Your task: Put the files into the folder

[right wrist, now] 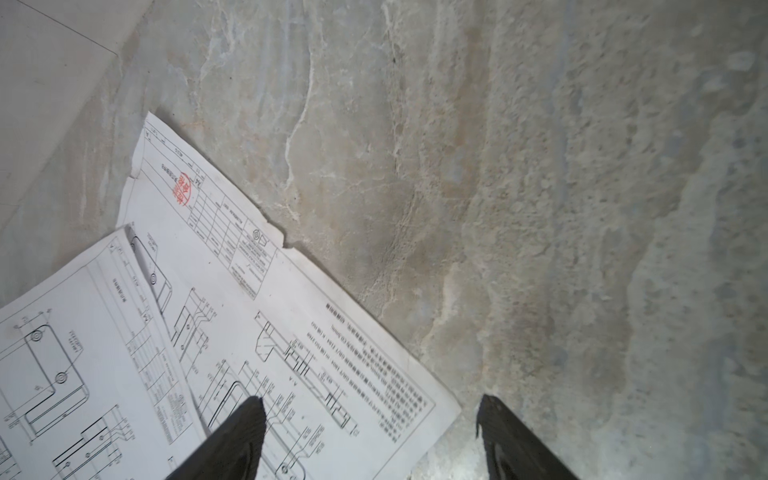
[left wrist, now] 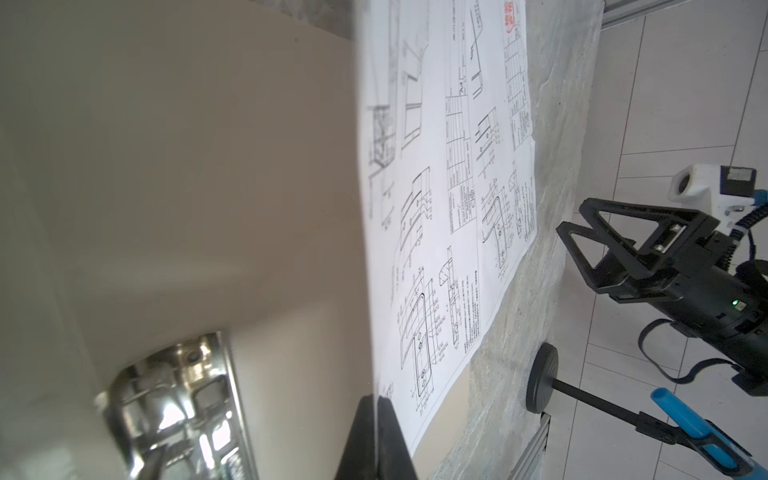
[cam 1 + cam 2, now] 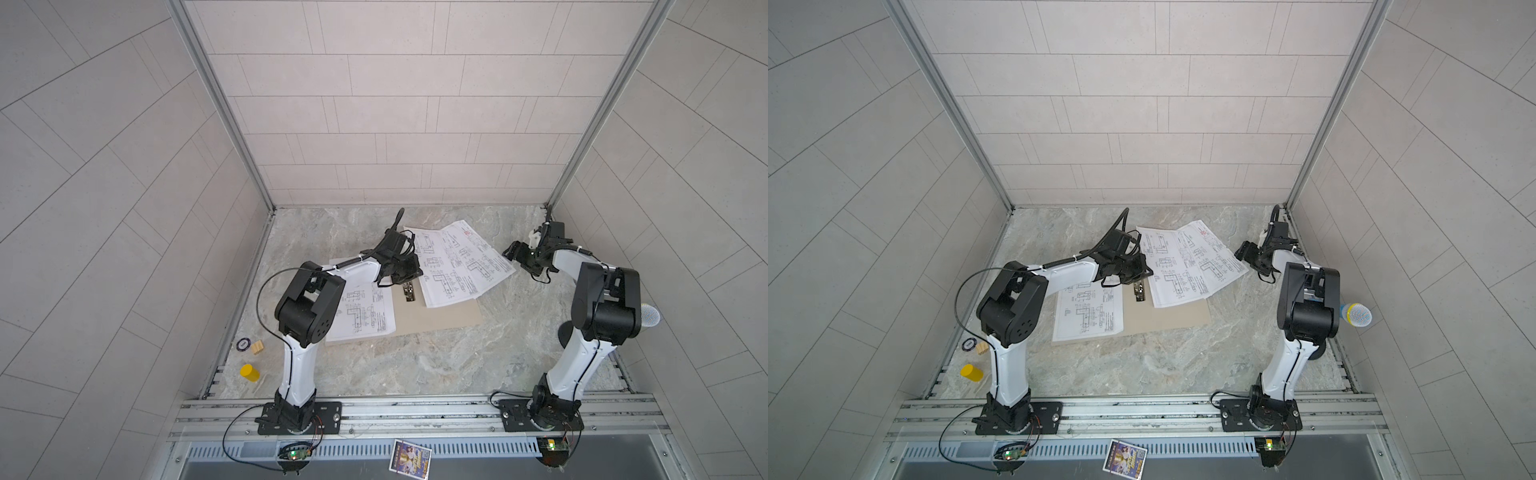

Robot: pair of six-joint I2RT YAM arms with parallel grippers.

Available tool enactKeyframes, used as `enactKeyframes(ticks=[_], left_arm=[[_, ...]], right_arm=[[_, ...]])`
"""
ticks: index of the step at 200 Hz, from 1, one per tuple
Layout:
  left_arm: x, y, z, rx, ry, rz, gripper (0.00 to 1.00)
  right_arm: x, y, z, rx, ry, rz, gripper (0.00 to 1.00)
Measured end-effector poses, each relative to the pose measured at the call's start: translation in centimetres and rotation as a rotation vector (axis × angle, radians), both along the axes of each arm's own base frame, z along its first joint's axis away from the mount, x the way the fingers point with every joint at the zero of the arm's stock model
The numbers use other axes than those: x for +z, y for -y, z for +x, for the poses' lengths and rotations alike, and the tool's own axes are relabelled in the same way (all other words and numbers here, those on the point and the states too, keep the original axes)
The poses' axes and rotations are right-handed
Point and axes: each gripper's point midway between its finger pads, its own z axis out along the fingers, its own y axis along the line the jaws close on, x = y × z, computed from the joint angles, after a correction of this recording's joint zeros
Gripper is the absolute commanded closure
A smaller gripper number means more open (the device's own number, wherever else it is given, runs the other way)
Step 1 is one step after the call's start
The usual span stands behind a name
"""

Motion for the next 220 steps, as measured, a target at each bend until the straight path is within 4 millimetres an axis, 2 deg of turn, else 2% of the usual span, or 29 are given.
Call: enactKeyframes(ticks=[22,49,168,220], left_arm=[[0.1,-0.6,-0.4,-0.021,0.007,0.03,1.0],[0.2,-0.7,-0.6,-0.04,0.014,0.04,1.0],[-0.9,-2.1,-1.3,-0.078,-0.002,0.112,1.0],[-0.9,-2.1,-1.2,-0.084,0.004,0.115,1.0]], right_arm=[[-0.7,0.1,-0.2,-0.006,-0.038,0.0,0.18],[-1.9,-0.2,-1.5,-0.005,-0.077,0.011,0.18],[-1.5,-2.0,-1.3,0.003,-0.051,0.134,0.23],[-1.6,-3.4,-1.2,0.017,-0.049,0.215,0.36]])
